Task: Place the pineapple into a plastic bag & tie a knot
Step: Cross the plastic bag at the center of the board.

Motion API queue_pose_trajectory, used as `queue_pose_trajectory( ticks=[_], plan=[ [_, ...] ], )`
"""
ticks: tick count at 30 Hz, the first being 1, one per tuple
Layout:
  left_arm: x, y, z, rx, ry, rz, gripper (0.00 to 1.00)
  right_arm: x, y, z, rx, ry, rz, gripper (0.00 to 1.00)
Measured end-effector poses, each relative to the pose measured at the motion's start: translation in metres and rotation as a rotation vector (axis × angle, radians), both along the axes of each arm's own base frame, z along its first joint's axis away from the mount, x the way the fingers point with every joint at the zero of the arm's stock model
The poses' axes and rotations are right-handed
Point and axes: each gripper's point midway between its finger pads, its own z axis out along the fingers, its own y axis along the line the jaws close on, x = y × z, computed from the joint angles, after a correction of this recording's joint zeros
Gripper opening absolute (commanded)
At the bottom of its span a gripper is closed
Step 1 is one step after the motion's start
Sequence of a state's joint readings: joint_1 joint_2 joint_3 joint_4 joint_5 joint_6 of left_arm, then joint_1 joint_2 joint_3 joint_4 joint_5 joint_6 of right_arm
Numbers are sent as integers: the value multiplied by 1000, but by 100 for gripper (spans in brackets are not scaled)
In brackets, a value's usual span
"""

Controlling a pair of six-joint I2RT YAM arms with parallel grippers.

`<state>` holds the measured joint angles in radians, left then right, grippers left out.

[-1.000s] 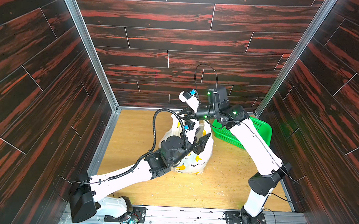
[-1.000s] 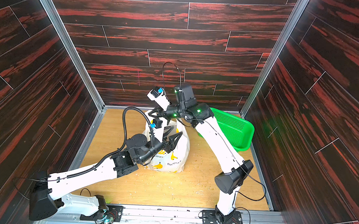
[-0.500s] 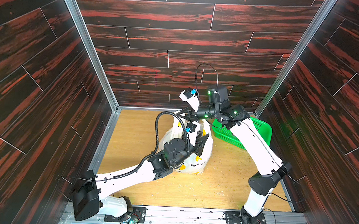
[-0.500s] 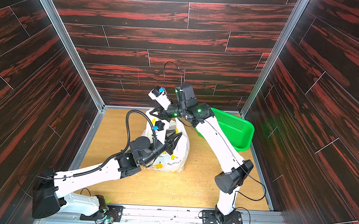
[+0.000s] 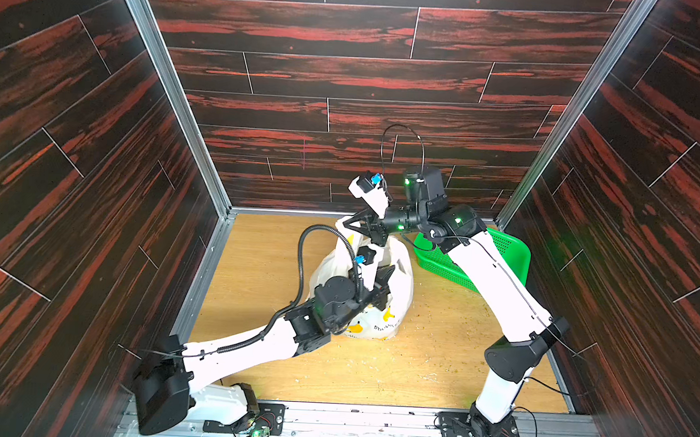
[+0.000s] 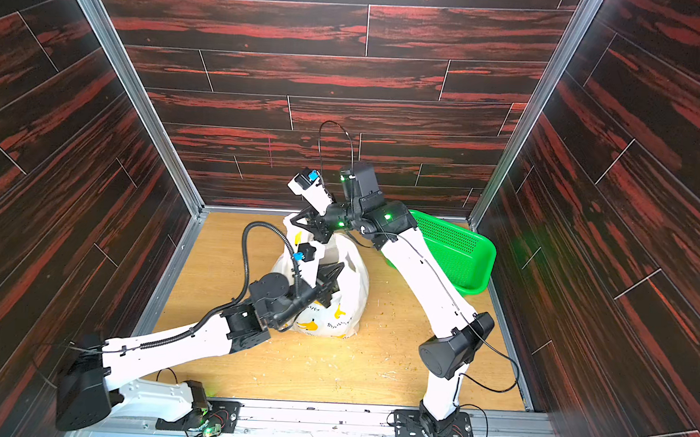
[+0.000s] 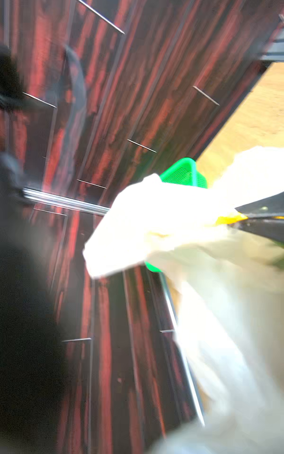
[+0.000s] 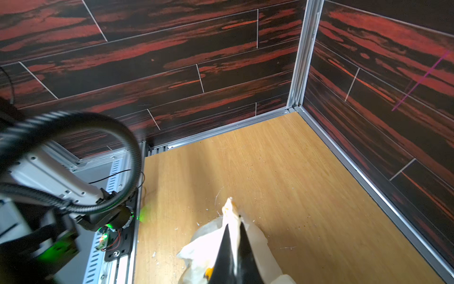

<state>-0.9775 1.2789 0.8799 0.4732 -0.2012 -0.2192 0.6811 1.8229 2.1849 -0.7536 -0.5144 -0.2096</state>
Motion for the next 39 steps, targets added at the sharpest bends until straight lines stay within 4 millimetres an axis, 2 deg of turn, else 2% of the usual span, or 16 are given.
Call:
queue_pose_trajectory(
  ticks=[4, 12, 19, 27, 33, 37, 39],
  plan=[
    [-16, 17, -12, 16, 9, -28, 0, -6, -2, 3, 2, 8, -2, 0],
    [-41, 38, 7, -28, -27, -80, 5, -19, -17, -9, -14, 29, -28, 0],
    [-56, 50, 4, -41, -51, -112, 3, -29, -28, -16, -3, 29, -46, 0],
    [-64, 64, 10, -51, -73, -103, 5, -19, -36, -33, 12, 72, -84, 0],
    [-59, 68, 0, -9, -38, -70, 17, -21, -34, -40, 12, 93, -86, 0],
    [-52, 67, 5, 2, -12, -35, 42, -26, -30, -43, 14, 98, -77, 0],
    [-50, 66, 11, -4, 3, -29, 49, -27, -29, -44, 13, 100, -77, 0]
  ],
)
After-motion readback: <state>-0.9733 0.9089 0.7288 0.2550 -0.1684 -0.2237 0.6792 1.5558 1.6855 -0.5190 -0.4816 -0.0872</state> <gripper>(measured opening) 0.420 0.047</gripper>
